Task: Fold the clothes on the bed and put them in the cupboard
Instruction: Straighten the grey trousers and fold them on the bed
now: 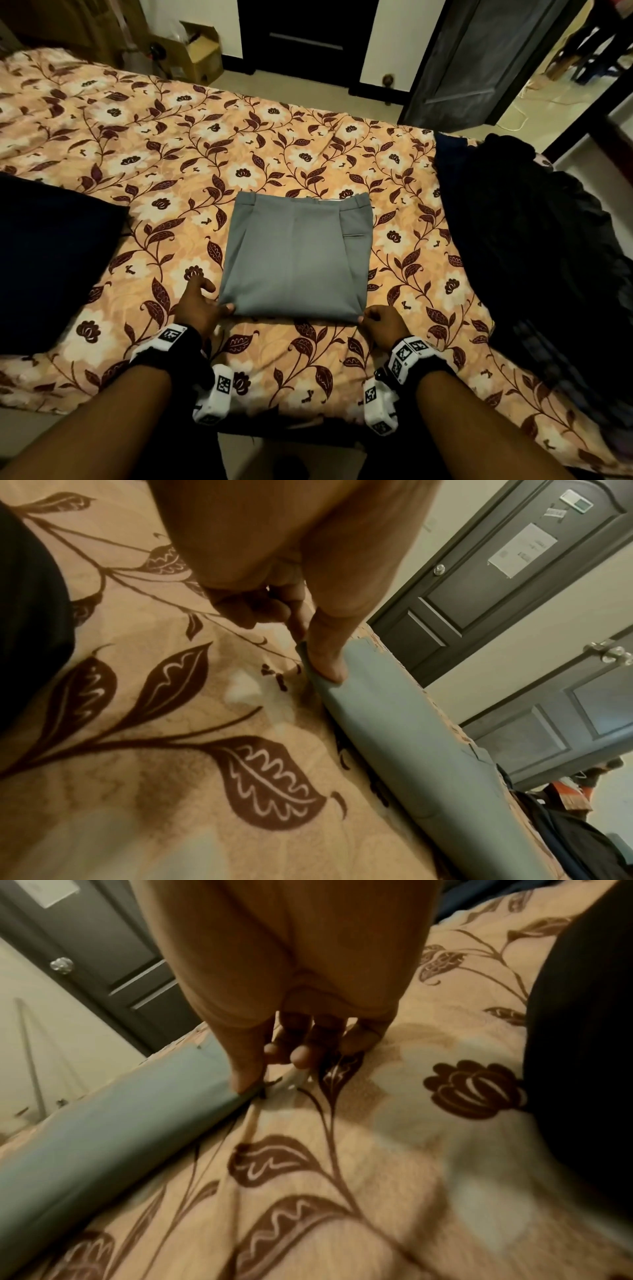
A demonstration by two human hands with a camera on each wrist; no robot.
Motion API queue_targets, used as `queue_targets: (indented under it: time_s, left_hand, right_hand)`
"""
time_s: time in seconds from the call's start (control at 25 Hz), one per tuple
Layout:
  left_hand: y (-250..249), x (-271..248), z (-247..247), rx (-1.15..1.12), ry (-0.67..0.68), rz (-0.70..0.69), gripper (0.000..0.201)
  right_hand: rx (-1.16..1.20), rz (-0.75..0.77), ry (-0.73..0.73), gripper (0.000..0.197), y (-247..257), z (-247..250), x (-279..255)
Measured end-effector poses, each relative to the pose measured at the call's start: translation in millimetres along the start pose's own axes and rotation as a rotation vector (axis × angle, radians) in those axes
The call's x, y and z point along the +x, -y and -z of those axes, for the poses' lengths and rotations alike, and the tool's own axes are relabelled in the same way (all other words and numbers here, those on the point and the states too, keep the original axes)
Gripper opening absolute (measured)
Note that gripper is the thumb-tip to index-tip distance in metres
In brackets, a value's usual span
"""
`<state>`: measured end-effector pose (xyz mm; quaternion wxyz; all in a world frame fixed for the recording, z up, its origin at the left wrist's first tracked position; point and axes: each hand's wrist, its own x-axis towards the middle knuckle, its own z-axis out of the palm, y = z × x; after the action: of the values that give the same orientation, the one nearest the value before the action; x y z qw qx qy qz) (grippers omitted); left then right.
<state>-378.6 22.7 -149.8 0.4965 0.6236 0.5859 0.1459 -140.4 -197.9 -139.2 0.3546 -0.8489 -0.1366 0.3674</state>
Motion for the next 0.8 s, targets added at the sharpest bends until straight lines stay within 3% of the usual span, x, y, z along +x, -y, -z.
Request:
queue_targets:
  time_s: [0.16,0.36,0.52,0.64,0.72,0.8]
  left_hand:
    - [6,7,3,-0.009,0.066,0.016,0.027]
    - [1,10,23,-0.036,0.224,0.053,0.036]
    - [-13,1,37,0.005,0.319,0.027,0.039]
    - [-8,-5,39,0.001,0.356,0.102,0.037]
    - [-10,-8,36,0.150,0.272,0.049,0.034]
    - [-24,-20,20,0.350,0.108,-0.152,0.030]
  right_hand:
    - [0.247,-0.006,0.002,0.010,5,-8,-13]
    - [0.173,-0.049,-0.008,0.020,9,4,-3]
    - [-0.131,0.011,0.004,0.007,8,11,9]
    - [-0.133,-0.073,0.070,0.024,-1,9,11]
    - [-0.123,-0.093,-0.035,0.021,-6,6,8]
    - [-0.154,0.023,-0.326,0.020,0,-4,-3]
